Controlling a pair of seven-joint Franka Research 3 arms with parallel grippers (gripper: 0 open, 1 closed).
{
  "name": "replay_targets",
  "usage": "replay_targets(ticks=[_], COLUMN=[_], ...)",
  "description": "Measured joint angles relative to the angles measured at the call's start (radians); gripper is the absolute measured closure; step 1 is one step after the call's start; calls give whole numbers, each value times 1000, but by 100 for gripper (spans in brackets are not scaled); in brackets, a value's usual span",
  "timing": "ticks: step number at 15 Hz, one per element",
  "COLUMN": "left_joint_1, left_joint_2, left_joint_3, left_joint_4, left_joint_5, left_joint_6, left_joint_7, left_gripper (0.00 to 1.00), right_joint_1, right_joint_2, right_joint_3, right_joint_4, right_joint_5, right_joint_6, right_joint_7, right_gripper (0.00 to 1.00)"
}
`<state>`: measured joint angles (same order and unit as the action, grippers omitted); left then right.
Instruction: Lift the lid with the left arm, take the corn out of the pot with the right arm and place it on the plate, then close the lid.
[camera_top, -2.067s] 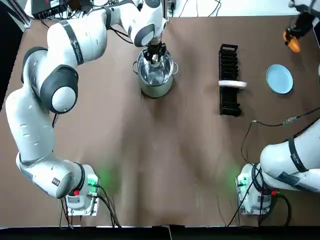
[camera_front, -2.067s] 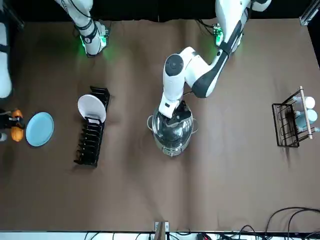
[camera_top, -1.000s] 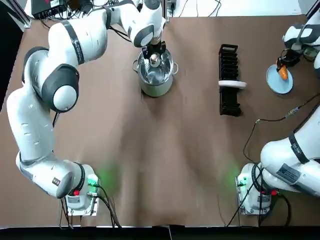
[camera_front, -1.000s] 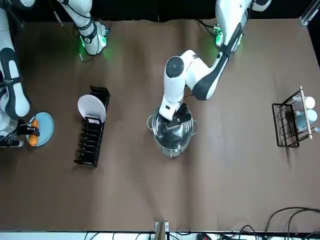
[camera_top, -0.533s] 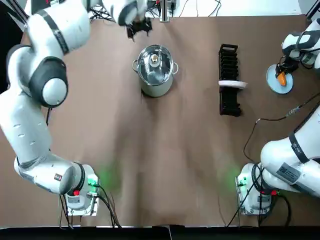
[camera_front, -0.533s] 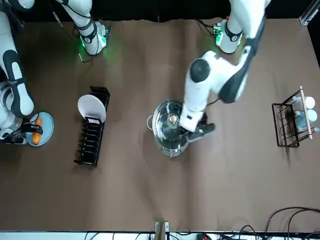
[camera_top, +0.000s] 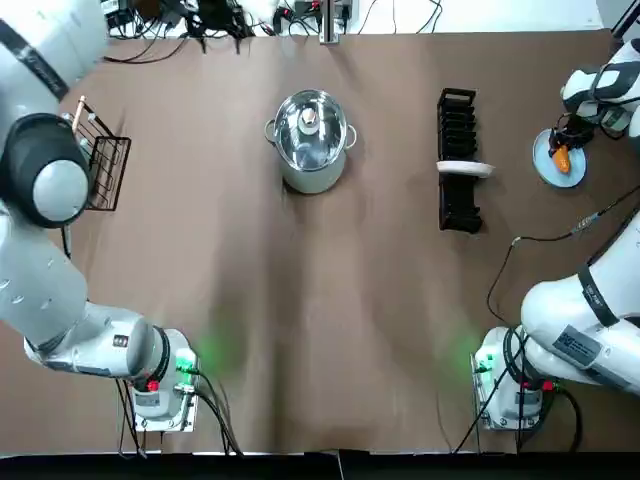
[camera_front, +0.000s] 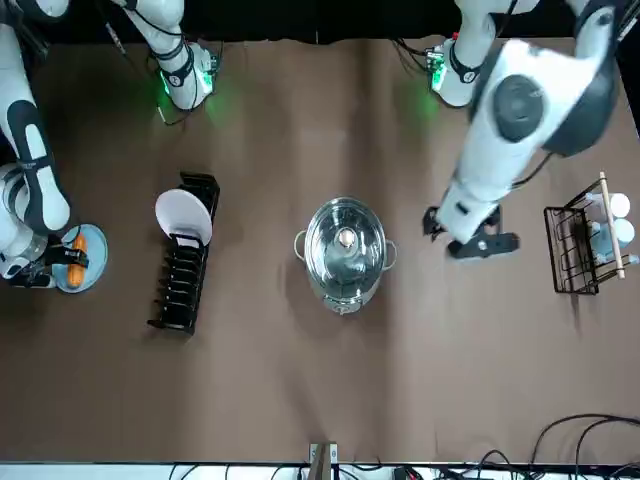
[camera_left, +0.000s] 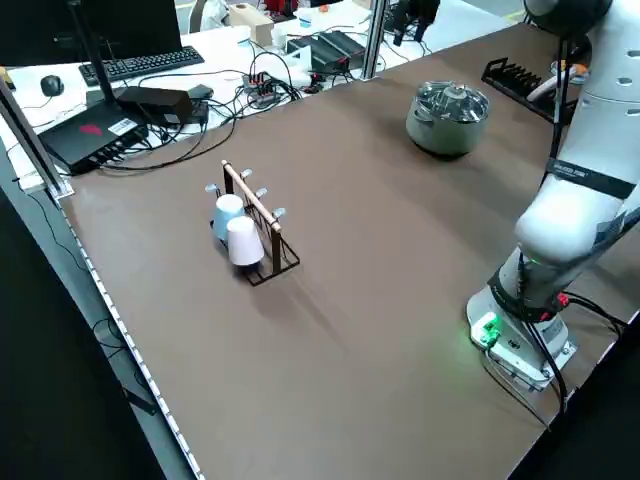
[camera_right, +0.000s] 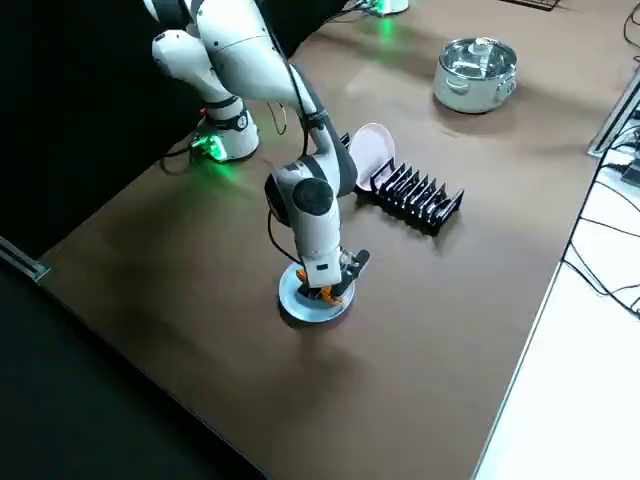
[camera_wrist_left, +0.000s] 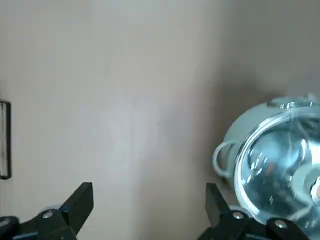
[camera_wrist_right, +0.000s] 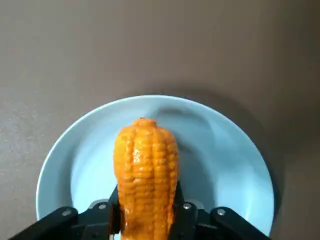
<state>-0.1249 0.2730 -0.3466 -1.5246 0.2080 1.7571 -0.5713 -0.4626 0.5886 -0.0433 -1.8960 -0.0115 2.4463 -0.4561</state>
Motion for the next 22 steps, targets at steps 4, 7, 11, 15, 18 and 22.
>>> replay_targets(ticks=[4, 7, 11, 15, 18, 22], left_joint_1=[144, 202, 240, 244, 244, 244], left_joint_2=[-121, -166, -171, -171, -172, -172], left_joint_3=[-3, -3, -3, -4, -4, -3], left_joint_4=[0, -2, -6, -6, -6, -6], left_joint_5=[-141, -158, -160, -160, -160, -160], left_joint_6=[-167, -209, -211, -211, -211, -211], left_joint_7=[311, 451, 529, 535, 535, 530], left_gripper=[1, 1, 0, 0, 0, 0], right_joint_1=[0, 0, 12, 80, 185, 304], right_joint_2=[-1, -5, -61, -206, -304, -405], right_joint_3=[1, 2, 9, 27, 39, 46], right_joint_4=[2, 5, 47, 144, 198, 212], right_joint_5=[0, 0, 0, 3, 7, 70], right_joint_6=[-7, -23, -87, -378, -540, -620], right_joint_7=[1, 0, 0, 4, 59, 216], right_gripper=[26, 1, 0, 0, 0, 0])
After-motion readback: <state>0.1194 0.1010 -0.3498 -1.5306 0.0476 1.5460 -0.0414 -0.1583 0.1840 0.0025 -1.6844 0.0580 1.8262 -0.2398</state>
